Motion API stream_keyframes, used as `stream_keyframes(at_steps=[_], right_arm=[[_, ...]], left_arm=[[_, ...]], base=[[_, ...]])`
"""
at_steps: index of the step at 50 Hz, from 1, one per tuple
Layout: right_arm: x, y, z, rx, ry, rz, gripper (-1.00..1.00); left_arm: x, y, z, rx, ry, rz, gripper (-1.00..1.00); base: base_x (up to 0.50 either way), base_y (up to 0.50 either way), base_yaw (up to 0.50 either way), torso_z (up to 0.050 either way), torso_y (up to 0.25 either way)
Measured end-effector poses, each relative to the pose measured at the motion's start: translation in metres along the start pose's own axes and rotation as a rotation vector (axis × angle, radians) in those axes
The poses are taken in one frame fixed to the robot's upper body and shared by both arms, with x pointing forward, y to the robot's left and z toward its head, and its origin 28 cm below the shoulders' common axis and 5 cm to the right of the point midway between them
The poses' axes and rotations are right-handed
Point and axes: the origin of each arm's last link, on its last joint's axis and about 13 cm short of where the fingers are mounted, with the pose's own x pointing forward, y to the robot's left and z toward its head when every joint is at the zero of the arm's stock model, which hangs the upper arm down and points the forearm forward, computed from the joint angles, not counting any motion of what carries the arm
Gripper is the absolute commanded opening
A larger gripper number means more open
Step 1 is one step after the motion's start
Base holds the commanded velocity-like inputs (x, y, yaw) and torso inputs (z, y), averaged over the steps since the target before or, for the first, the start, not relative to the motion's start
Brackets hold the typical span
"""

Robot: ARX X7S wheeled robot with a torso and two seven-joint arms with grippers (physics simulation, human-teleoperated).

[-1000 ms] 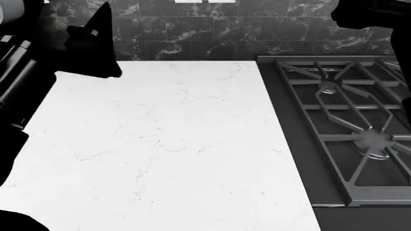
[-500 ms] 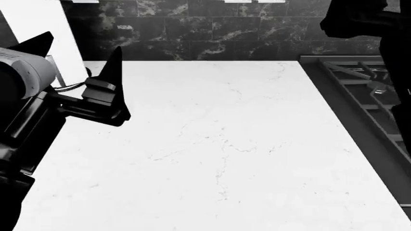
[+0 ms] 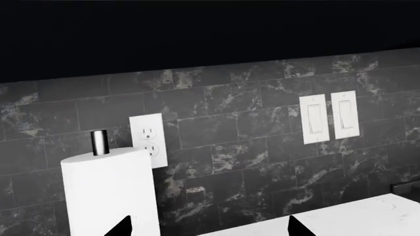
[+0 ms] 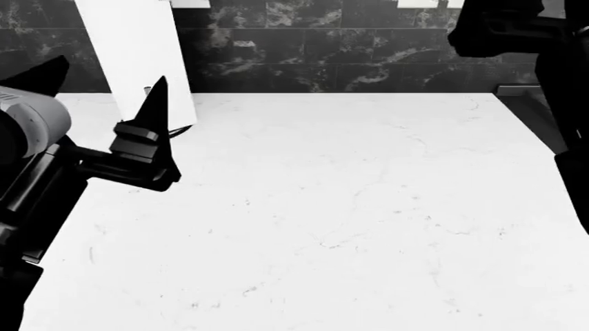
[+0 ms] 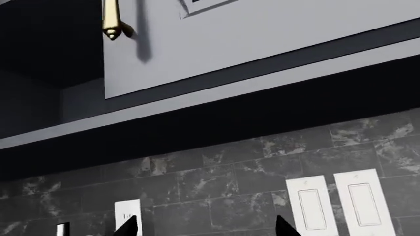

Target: Pick and place the shaker into the drawer. Then close the cabinet.

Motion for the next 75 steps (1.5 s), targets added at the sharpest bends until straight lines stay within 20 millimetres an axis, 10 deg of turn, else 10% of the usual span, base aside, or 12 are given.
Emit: stream_keyframes(at_steps=[49,75], right_arm=[[-0.0036,0.0020,-0.0019,-0.004,0.001,0.008,1.00],[-0.0045,0.0019,-0.0014,0.030,0.007,0.005,1.00]], left_arm=[[-0.0036,-0.0017,-0.0061,-0.019,0.012,-0.002,1.00],[-0.0031,-0.0023,-0.0061,-0.021,0.012,-0.005,1.00]], base=[[0.00,0.50,0.00,0.000,0.000],[0.09,0.01,0.00,0.000,0.000]])
